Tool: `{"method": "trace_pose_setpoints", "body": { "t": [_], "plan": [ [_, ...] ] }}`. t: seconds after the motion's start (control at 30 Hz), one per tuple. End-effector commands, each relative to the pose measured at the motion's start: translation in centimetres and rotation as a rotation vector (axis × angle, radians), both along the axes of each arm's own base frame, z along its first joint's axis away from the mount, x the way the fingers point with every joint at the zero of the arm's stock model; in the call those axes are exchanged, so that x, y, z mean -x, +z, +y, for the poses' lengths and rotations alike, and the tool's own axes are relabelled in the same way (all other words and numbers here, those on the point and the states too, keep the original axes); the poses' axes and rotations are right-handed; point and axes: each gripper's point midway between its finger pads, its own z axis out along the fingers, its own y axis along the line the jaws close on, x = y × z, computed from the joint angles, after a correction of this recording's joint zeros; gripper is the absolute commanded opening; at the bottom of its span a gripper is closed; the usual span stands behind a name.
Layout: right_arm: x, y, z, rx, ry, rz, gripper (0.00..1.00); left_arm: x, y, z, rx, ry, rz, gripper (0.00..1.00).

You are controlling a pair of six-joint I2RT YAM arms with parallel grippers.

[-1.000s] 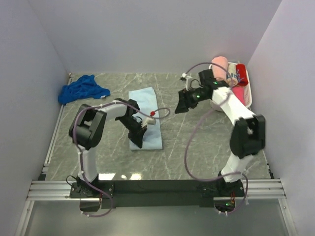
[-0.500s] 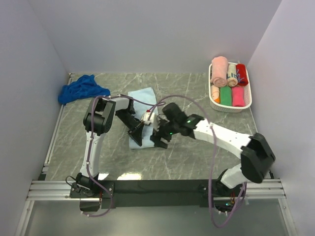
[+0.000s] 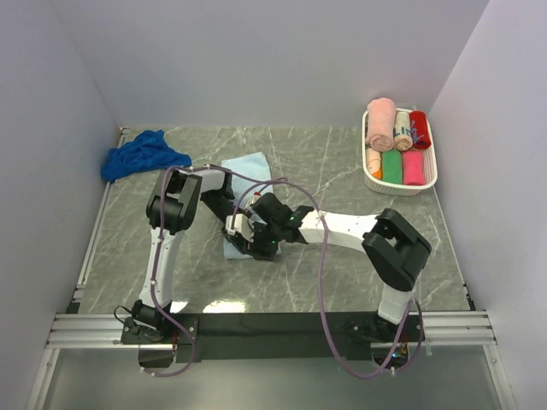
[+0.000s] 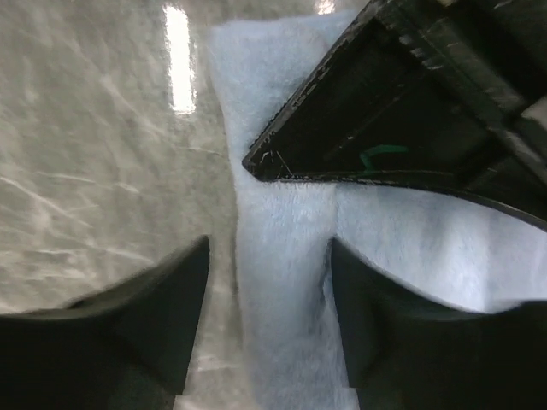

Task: Roll the towels
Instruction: Roll the towel

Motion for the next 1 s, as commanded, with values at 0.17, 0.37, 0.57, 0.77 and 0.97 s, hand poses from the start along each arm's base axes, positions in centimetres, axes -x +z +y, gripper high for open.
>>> {"method": "trace_pose_setpoints", "body": {
  "t": [0.17,0.37,0.57,0.77,0.97],
  "plan": [
    [-0.8,-3.0,-0.6,0.09,0.036,-0.014,0.0,-1.7,-3.1,1.5,0.004,-0.031,-0.151,0.14],
    [2.1,-1.8,-1.2,0.103,0.112,0.189,0.0,-4.2,0.3,3.0,0.08,0.102,-0.282,0.32],
    [3.6,-1.0,-1.3,0.108,0.106,0.412,0.0,-7.8,5.0,7.0,0.154,0.326,-0.432,0.43],
    [2.6,-1.0,-1.2,0.085,0.032,0.629,0.0,-9.3,8.4,11.5,0.128,0.493,-0.566,0.46],
    [1.2,-2.3,-1.3,0.107,-0.044,0.875,0.0,-7.3,9.6,14.0,-0.054,0.517,-0.87,0.52]
  ]
}}
